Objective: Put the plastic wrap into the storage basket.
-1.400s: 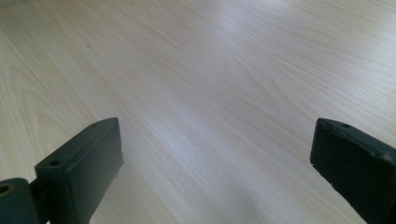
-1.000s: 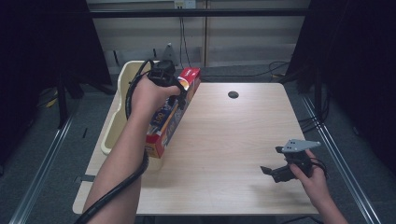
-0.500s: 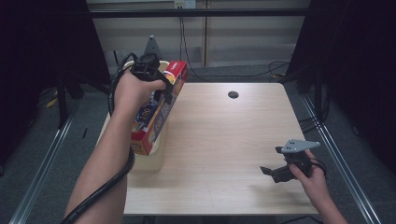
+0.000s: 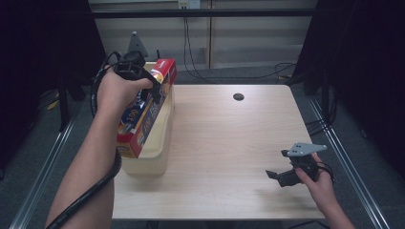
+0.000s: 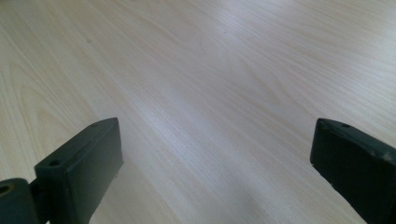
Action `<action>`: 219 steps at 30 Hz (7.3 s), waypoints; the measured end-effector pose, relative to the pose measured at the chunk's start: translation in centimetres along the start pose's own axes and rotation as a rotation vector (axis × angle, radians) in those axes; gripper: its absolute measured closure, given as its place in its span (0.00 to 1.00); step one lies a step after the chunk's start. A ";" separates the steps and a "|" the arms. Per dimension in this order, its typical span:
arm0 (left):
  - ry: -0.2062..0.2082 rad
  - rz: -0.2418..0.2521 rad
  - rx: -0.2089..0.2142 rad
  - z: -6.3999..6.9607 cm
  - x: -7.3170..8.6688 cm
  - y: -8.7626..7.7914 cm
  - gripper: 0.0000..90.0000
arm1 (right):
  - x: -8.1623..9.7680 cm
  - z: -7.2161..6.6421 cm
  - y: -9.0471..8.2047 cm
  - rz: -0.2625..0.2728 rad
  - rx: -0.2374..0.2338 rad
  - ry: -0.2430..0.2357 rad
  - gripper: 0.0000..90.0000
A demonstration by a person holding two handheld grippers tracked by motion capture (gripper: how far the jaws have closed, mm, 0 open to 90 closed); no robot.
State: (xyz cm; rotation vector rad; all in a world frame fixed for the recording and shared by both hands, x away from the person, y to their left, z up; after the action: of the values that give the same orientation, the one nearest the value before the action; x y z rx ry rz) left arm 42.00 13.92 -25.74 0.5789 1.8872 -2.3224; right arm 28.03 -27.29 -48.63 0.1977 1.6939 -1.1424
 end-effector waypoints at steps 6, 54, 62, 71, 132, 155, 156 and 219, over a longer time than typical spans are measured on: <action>-0.026 0.001 -0.019 -1.4 0.3 -0.2 0.45 | 0.0 0.0 0.1 -0.002 0.002 0.000 0.02; -0.077 -0.033 -0.060 -4.1 2.0 4.3 0.45 | 0.1 -0.1 0.1 -0.009 -0.002 -0.003 0.02; -0.076 -0.040 -0.065 -4.3 2.2 5.2 0.45 | 0.1 -0.1 0.0 -0.008 0.003 -0.005 0.02; -0.085 -0.054 -0.069 -4.4 2.5 6.1 0.45 | 0.2 -0.1 0.0 -0.009 0.002 -0.006 0.02; -0.178 -0.171 -0.021 -5.5 3.3 11.1 0.44 | 0.5 -0.1 0.4 -0.023 -0.003 -0.009 0.02; -0.177 -0.084 0.006 -5.4 2.5 9.6 0.39 | 0.5 -0.2 0.5 -0.029 -0.004 -0.014 0.02; -0.173 -0.078 0.010 -5.4 2.5 9.4 0.39 | 0.5 -0.2 0.5 -0.029 -0.003 -0.016 0.02; 0.161 0.090 0.289 11.2 3.1 11.1 0.19 | 0.2 -0.4 -0.3 -0.011 -0.005 -0.018 0.02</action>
State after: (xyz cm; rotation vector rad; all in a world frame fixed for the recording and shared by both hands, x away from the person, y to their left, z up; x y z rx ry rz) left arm 39.96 1.09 -35.28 0.8853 1.5527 -2.5759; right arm 27.45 -27.23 -48.64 0.1748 1.6838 -1.1450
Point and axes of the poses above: each handheld gripper's, and its own axes: y roughly forward along the jaws, x roughly out of its underside, z roughly to its right, the point moved 5 cm from there along y, roughly forward along the jaws, and after that the axes turned 5 degrees about z, right-handed, at the moved point
